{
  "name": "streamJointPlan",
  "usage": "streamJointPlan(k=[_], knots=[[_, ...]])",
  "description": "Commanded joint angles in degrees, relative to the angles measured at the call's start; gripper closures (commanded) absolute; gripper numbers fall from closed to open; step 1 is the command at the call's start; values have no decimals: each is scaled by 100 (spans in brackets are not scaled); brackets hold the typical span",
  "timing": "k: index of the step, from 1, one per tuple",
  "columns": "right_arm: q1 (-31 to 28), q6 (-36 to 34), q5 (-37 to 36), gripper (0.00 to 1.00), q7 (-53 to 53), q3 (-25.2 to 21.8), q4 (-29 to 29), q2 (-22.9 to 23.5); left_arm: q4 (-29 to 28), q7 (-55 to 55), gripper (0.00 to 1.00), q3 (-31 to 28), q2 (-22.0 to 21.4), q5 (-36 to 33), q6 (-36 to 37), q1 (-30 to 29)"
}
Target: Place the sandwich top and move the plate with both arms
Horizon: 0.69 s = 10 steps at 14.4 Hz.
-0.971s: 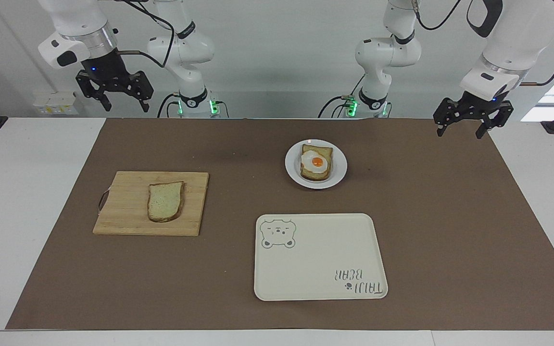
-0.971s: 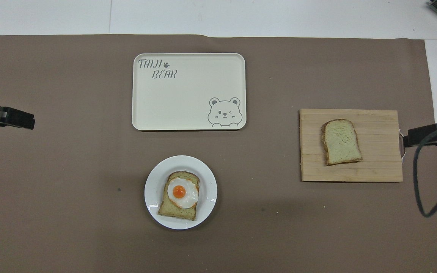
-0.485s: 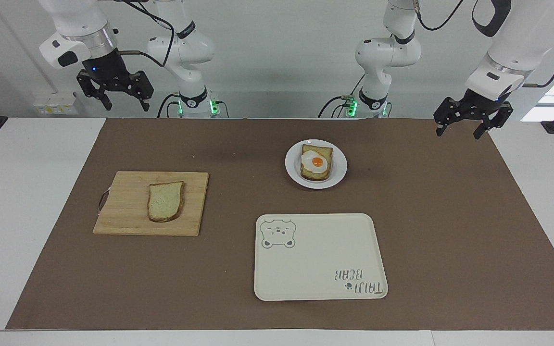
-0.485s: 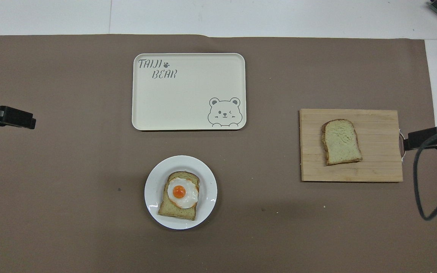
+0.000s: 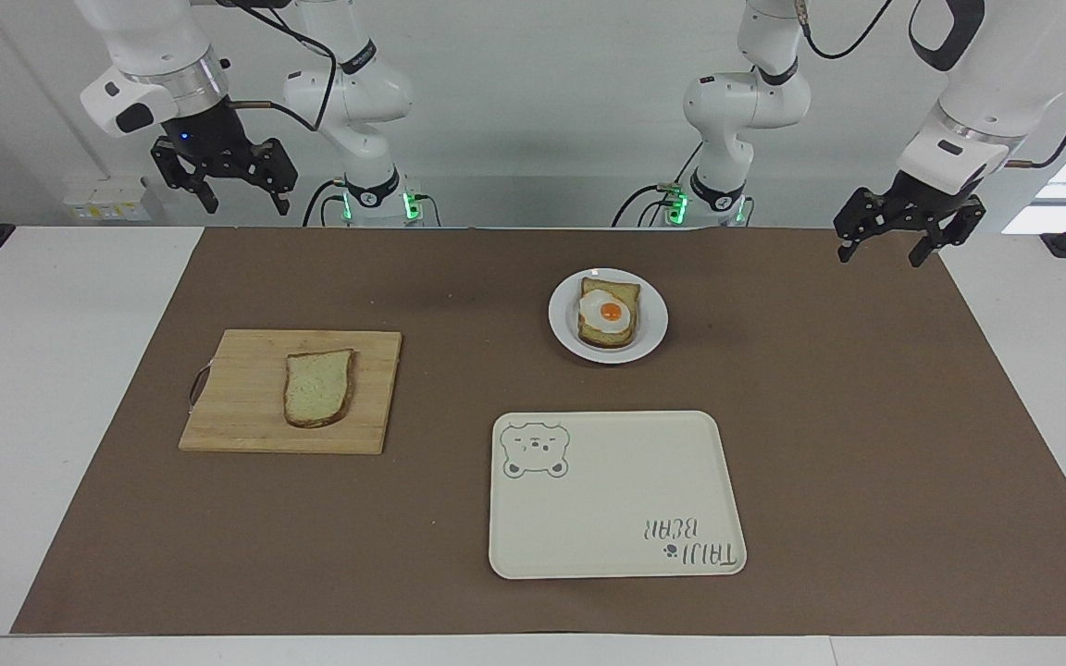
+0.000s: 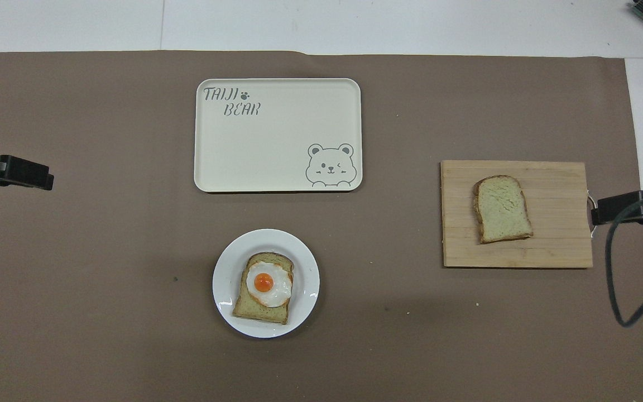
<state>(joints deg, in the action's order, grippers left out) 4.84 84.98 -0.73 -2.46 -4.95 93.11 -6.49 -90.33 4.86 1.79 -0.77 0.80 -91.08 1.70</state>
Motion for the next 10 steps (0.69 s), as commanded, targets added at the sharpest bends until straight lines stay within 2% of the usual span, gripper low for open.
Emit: streamJointPlan(k=[1, 4, 10], knots=[[-62, 212, 99, 0, 210, 12, 234, -160, -72, -29, 0, 32, -81, 61, 47, -64], [-45, 703, 108, 0, 386, 20, 356, -142, -72, -29, 0, 32, -81, 61, 47, -64], [-115, 766, 117, 0, 579, 3, 515, -160, -72, -29, 0, 32, -81, 61, 47, -64]])
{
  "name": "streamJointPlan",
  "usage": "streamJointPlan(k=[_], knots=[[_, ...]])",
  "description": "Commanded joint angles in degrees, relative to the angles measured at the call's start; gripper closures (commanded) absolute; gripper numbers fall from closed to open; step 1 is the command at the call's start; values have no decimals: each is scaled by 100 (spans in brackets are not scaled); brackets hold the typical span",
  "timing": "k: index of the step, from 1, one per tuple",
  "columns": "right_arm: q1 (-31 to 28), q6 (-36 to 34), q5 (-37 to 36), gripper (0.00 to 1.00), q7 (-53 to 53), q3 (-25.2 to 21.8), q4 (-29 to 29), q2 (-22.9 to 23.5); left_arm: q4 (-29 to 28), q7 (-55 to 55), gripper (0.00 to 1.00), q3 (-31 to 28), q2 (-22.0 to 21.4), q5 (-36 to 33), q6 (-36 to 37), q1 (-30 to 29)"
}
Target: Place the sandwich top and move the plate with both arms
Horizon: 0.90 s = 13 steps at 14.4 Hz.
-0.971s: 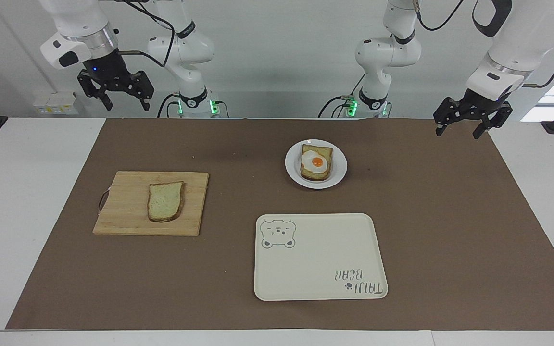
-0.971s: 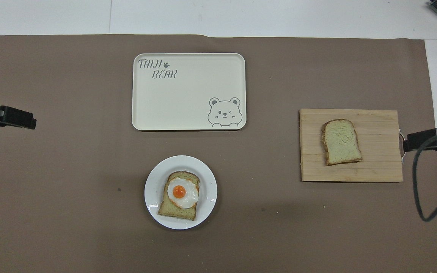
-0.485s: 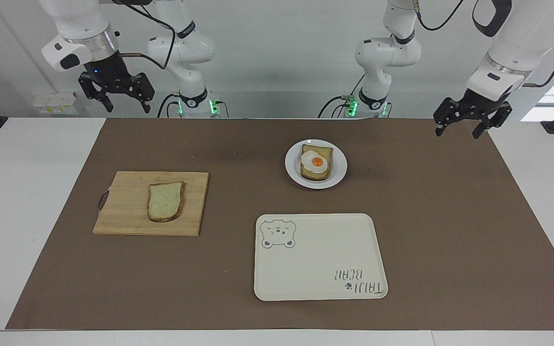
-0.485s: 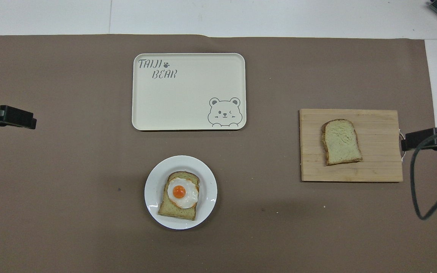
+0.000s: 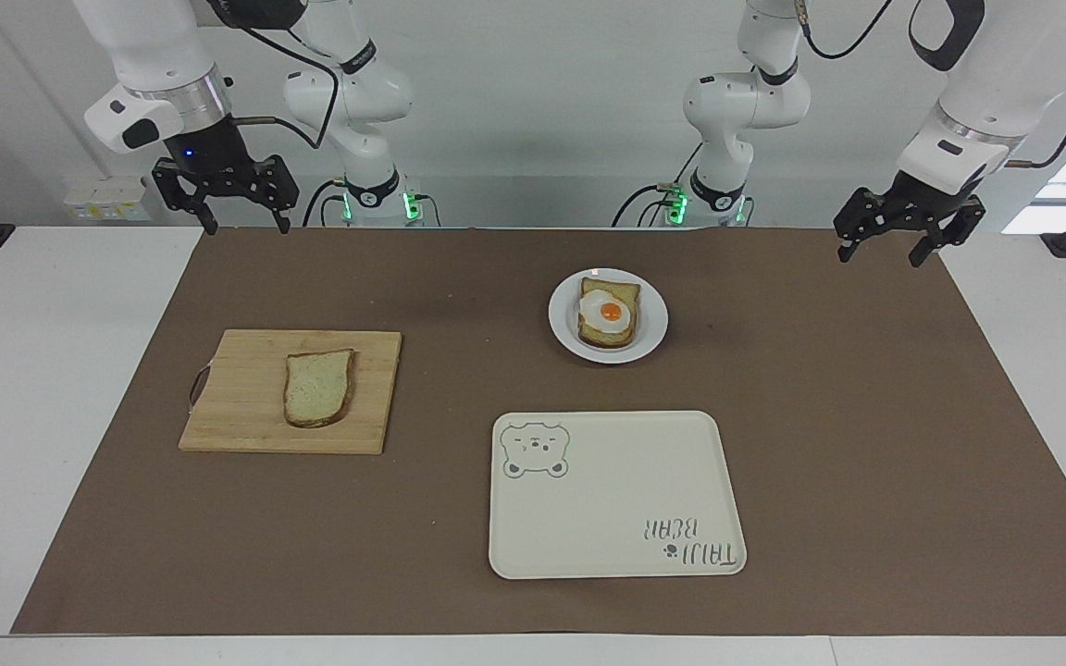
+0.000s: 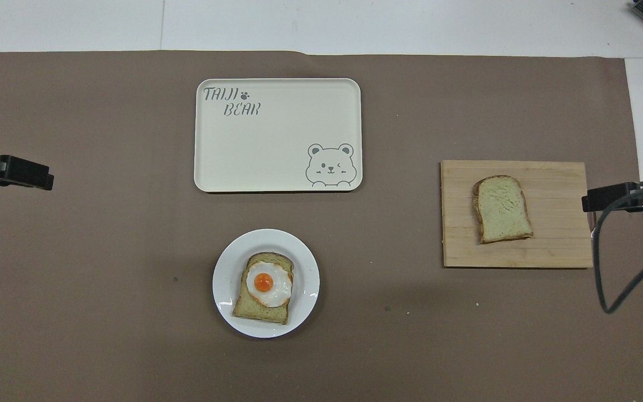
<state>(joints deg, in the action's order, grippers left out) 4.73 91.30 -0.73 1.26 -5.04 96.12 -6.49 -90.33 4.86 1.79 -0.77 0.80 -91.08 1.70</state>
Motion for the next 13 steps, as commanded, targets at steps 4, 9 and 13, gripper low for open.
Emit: streamJointPlan(k=[4, 9, 13], knots=[[-95, 213, 117, 0, 251, 11, 231, -142, -72, -29, 0, 32, -81, 61, 47, -64], [-95, 213, 117, 0, 252, 11, 223, -133, -72, -29, 0, 32, -90, 61, 47, -64], [-69, 196, 117, 0, 252, 11, 223, -142, -72, -29, 0, 32, -81, 61, 47, -64]])
